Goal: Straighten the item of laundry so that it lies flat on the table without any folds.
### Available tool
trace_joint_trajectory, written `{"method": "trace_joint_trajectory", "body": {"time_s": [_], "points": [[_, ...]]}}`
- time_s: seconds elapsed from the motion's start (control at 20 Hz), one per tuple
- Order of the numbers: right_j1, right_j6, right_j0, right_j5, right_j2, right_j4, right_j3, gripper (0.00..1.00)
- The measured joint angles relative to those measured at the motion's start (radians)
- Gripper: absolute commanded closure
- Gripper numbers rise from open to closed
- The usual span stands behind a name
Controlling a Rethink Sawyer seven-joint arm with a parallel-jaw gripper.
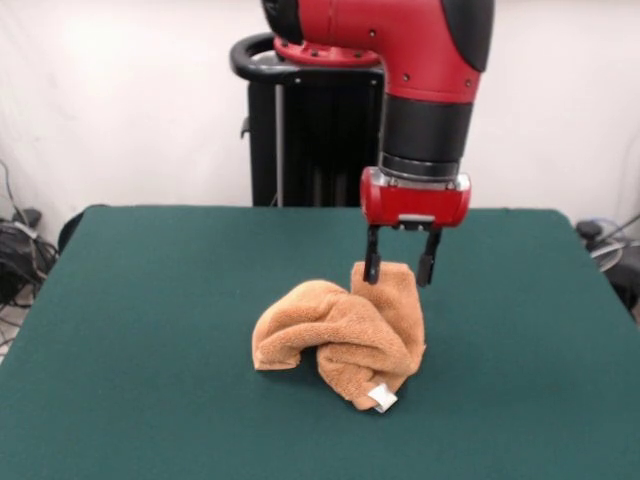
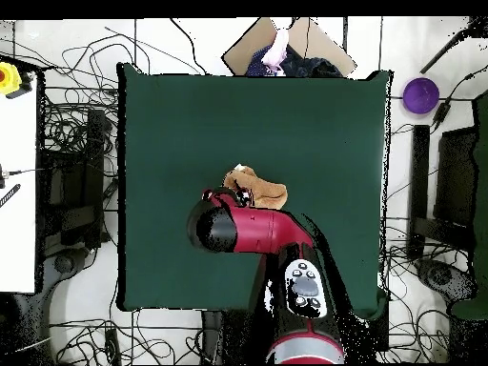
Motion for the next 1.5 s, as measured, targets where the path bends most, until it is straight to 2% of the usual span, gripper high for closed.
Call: {"method": "trace_joint_trajectory", "body": {"time_s": [0.4,1.05,1.5], "points": [[0.020,0.000,0.000,0.000,0.000,0.000,-0.002,0.00],[0.139,0.000,0.001,0.000,0.000,0.000,-0.045,0.00],[0.149,0.000,0.005,0.000,0.000,0.000,-0.055,0.00]]}}
